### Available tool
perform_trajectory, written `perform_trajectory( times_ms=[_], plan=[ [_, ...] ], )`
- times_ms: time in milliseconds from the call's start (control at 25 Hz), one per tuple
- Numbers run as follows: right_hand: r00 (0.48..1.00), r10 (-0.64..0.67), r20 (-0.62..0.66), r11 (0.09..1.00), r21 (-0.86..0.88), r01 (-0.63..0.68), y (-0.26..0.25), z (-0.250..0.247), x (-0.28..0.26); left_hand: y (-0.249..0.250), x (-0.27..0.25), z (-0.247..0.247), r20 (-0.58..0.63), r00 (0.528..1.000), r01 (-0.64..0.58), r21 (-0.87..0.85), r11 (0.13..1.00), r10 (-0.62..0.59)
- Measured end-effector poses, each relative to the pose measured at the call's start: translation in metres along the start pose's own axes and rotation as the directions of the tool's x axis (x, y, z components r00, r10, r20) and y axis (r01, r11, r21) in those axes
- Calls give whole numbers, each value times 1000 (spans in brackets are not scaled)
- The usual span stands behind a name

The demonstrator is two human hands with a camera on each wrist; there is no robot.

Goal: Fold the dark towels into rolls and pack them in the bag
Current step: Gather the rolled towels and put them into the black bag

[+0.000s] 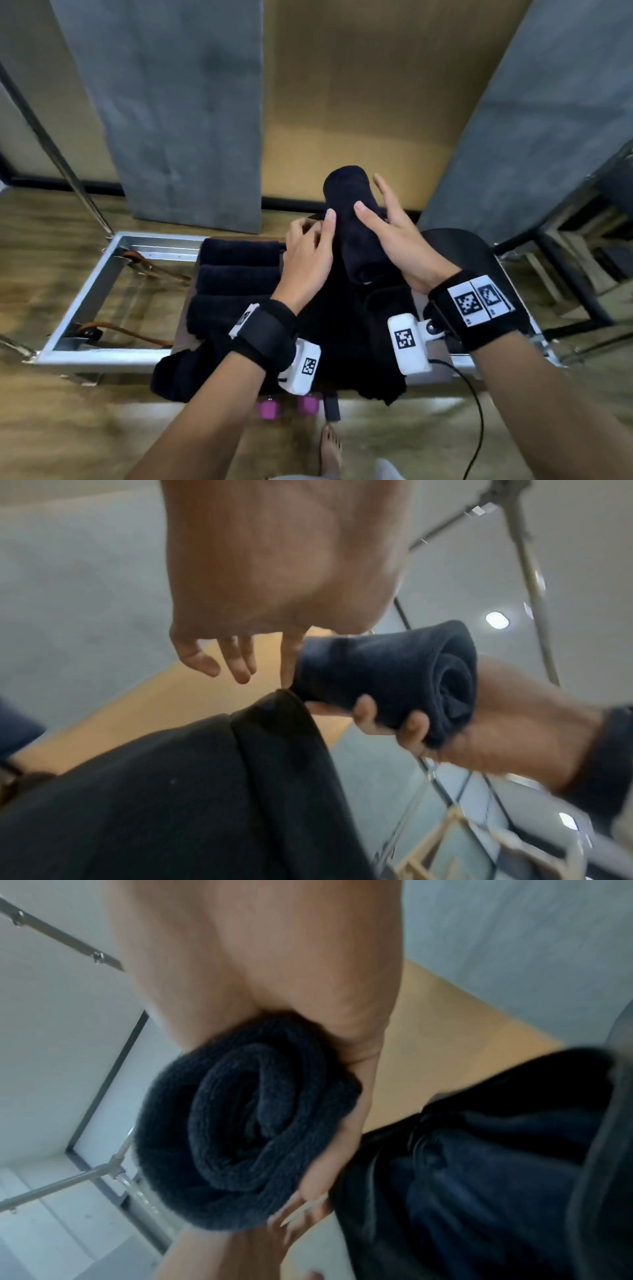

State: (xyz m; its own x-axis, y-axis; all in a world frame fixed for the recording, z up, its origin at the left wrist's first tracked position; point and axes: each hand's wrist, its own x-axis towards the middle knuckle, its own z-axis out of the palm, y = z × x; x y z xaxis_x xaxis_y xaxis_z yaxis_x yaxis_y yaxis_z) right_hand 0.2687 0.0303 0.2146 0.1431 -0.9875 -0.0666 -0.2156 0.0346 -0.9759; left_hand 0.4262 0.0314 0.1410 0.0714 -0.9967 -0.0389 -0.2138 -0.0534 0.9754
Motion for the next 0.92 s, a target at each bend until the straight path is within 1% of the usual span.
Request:
perform_trajectory(
  times_ms=[40, 80, 120, 200, 320, 400, 600, 760, 840, 920],
  plan=[
    [1000, 4, -19, 998, -65, -5, 2, -18, -2, -2, 0, 8, 25, 997, -80, 196, 977, 77],
    [999, 32, -34, 991, -132, -36, 5, -33, -3, -3, -1, 15, 56, 989, -145, 344, 928, 134],
    [996, 77, -46, 979, -187, -84, 9, -46, -3, -4, -1, 21, 90, 982, -188, 453, 872, 165],
    [985, 173, -26, 941, -289, -173, 21, -63, 0, -4, -1, 28, 130, 978, -210, 595, 776, 166],
    [956, 290, 45, 881, -403, -248, 39, -67, 11, 2, 4, 35, 153, 982, -184, 712, 677, 106],
    [952, 301, 59, 872, -422, -249, 50, -58, 24, 7, 7, 36, 171, 982, -178, 725, 665, 76],
    [975, 224, 0, 829, -526, -190, 64, -25, 68, 8, 8, 35, 216, 975, -178, 662, 728, 41],
    [983, 184, -14, 769, -620, -152, 80, 0, 85, 8, 8, 34, 222, 974, -173, 590, 789, 48],
    [971, 236, -25, 711, -677, -190, 88, 11, 86, 7, 9, 35, 220, 973, -189, 564, 804, 74],
    [945, 319, -75, 614, -743, -266, 92, 20, 91, 5, 8, 37, 224, 968, -221, 531, 818, 116]
  ],
)
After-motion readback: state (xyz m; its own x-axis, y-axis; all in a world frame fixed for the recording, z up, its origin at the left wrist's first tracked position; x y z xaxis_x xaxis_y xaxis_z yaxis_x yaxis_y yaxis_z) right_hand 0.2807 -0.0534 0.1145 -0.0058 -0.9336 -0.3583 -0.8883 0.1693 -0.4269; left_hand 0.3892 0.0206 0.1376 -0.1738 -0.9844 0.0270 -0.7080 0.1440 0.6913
